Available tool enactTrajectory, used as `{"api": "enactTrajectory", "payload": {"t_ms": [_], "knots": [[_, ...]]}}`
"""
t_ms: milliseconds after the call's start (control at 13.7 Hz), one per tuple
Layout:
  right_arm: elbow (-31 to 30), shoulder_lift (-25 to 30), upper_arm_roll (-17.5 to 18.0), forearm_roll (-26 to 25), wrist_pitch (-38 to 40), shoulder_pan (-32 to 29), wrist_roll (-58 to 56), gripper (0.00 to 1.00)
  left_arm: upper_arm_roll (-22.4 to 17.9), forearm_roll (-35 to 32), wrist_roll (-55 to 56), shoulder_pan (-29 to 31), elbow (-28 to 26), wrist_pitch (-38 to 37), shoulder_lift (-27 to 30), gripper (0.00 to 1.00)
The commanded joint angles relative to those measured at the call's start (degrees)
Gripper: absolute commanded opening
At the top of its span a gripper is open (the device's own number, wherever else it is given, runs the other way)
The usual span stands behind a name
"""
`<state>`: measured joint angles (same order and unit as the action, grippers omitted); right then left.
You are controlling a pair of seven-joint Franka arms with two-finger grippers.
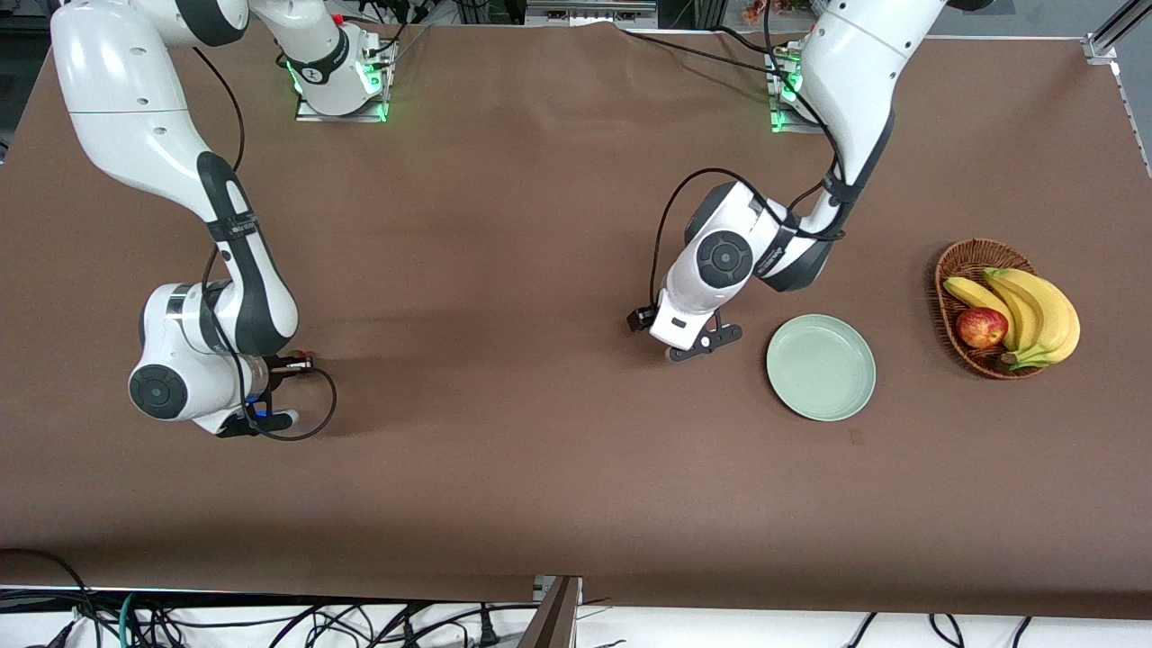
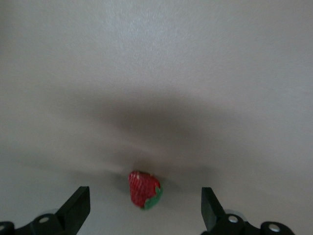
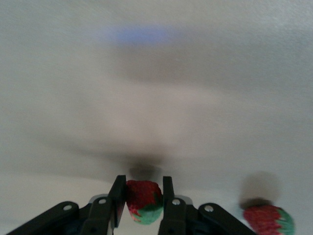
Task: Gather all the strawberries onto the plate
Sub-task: 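Grasp the middle strawberry with the left gripper while the right grasps another, then place the strawberry on the plate while the right gripper carries another mid-table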
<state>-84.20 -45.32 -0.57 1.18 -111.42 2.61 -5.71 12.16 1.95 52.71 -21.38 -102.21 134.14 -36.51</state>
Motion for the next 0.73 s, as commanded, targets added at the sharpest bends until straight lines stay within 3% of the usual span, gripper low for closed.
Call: {"api": "enactTrajectory", "payload": {"t_ms": [0,73,219,365,585,658], "knots": [[-1.06,3.31,1.70,5.74,0.41,0.99,0.43,0.00,-0.74,-3.87,2.75,-2.26,0.17,0.69,-1.19,1.00],[-1.06,3.66,3.02,8.12,1.11,1.61,3.74,0.00,-0.65,-4.49,3.10,-2.26,0.08,0.69,-1.37,0.94],[-0.54,3.66,4.87,9.02,0.94,4.32,14.01,0.00,-0.65,-4.59,3.98,-2.78,0.17,0.69,-1.90,0.70],[1.74,3.32,5.14,9.11,0.59,9.06,24.11,0.00,-0.65,-4.59,4.07,-2.79,0.17,0.69,-1.90,0.37],[2.46,2.70,5.14,9.19,-3.00,15.31,36.79,0.00,-0.65,-4.59,3.89,-2.70,0.25,0.69,-1.72,0.01],[2.46,2.61,5.23,9.28,-4.23,16.54,39.61,0.00,-0.74,-4.59,3.46,-2.44,0.25,0.25,-1.37,0.00]]}}
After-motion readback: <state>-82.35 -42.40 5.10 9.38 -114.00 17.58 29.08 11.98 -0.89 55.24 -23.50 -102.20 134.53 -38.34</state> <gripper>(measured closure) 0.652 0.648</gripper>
